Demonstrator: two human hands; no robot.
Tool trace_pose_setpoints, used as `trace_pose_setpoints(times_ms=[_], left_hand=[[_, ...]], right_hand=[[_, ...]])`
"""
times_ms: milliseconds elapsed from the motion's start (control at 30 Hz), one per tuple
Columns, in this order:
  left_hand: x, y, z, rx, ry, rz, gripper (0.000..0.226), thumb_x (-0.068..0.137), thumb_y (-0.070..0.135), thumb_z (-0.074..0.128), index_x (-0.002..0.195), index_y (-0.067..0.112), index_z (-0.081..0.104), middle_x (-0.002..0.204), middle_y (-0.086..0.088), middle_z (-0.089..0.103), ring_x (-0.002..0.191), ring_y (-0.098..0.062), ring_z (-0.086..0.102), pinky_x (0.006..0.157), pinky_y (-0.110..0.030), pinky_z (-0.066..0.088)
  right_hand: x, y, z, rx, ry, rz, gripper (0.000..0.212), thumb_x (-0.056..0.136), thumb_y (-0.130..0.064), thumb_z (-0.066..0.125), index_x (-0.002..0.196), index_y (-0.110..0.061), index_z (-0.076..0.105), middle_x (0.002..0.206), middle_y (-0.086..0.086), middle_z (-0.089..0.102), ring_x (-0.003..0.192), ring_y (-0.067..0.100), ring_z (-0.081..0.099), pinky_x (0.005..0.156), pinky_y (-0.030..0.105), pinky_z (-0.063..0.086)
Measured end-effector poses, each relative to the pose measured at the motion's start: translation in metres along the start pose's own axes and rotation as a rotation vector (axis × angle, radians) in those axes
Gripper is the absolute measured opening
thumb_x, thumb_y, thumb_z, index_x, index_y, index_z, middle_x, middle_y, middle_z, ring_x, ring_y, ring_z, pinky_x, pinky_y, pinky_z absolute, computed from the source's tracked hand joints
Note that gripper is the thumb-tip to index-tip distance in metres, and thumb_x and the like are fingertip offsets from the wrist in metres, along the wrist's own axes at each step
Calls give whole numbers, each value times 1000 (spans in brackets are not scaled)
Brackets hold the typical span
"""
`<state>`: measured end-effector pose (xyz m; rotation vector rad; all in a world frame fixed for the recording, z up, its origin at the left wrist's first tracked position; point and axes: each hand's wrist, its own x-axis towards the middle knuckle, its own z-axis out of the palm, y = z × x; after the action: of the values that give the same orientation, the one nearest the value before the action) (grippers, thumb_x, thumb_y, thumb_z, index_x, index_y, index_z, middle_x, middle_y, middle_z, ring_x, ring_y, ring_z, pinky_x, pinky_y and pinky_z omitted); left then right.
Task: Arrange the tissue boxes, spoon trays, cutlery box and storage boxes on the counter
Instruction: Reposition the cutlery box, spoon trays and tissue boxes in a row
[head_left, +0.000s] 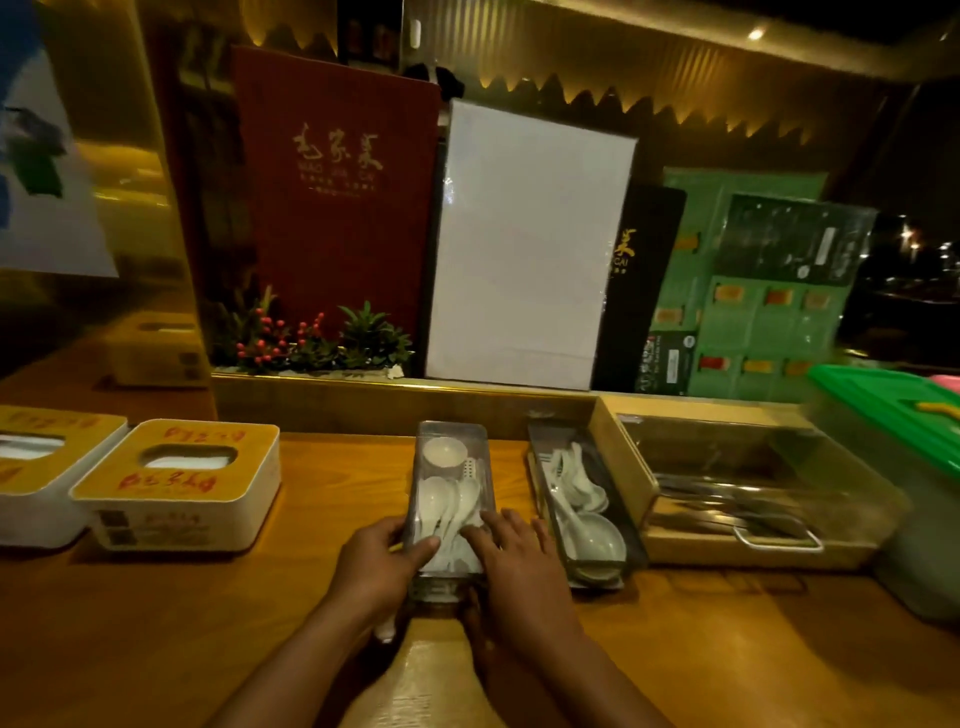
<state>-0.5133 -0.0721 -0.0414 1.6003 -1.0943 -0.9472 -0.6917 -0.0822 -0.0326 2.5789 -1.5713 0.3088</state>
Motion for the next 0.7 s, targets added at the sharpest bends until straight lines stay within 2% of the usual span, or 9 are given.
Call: trace_pose_setpoints(times_ms=[167, 267, 433, 533, 700], left_hand=[[-1, 11, 34, -12, -28, 18, 48, 87, 16, 78, 132, 16, 62, 106, 5, 67, 89, -7, 64, 64, -17, 50], [1, 13, 47, 1, -39, 29, 51, 86, 18, 78, 134, 18, 62, 111, 4, 71, 98, -11, 67, 69, -19, 53], [2, 17, 63, 11, -33, 23, 44, 87, 18, 77, 129, 22, 65, 111, 5, 73, 101, -13, 68, 87, -38, 59], [4, 19, 68, 7, -37, 13, 44, 88, 18, 77, 130, 24, 65, 113, 6, 73, 99, -12, 68, 84, -35, 59], [9, 19, 70, 12, -41, 21, 45, 87, 18, 77, 130, 24, 65, 107, 10, 71, 98, -10, 67, 75, -27, 55]], right_hand=[[-11, 26, -2, -29, 18, 53, 71, 64, -47, 80, 129, -29, 56, 135, 3, 62, 127, 29, 56, 106, 53, 40], [-13, 40, 0, -52, 28, 65, 68, 66, -48, 79, 128, -30, 58, 136, 4, 62, 129, 30, 54, 107, 52, 35], [-14, 54, 0, -40, 10, 131, 70, 61, -49, 84, 126, -34, 62, 137, 12, 61, 130, 35, 53, 104, 53, 37], [-14, 59, 3, -38, 7, 136, 69, 63, -46, 85, 127, -35, 61, 137, 10, 61, 130, 34, 54, 104, 52, 36], [-13, 62, 5, -4, 7, 140, 71, 62, -44, 86, 127, -32, 61, 135, 6, 63, 128, 31, 56, 100, 53, 45]])
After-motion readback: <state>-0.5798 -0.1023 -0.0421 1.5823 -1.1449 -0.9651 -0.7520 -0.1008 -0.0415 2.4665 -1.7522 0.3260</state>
